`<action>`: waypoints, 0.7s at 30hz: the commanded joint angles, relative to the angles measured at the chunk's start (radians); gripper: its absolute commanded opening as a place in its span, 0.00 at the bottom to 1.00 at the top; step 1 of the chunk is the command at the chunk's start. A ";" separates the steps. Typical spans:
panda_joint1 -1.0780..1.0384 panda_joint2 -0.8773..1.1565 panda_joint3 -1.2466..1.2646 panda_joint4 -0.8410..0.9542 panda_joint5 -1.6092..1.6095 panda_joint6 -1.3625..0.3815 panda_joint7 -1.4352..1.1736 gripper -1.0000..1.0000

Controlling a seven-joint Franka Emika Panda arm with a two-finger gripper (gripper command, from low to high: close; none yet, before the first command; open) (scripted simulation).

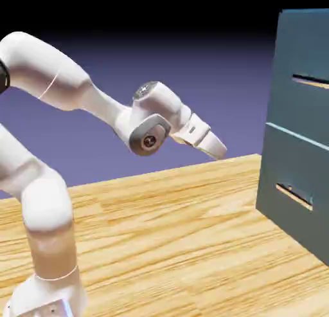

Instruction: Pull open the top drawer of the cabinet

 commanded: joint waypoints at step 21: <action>-0.313 0.515 0.491 0.253 -0.650 -0.157 -0.913 0.50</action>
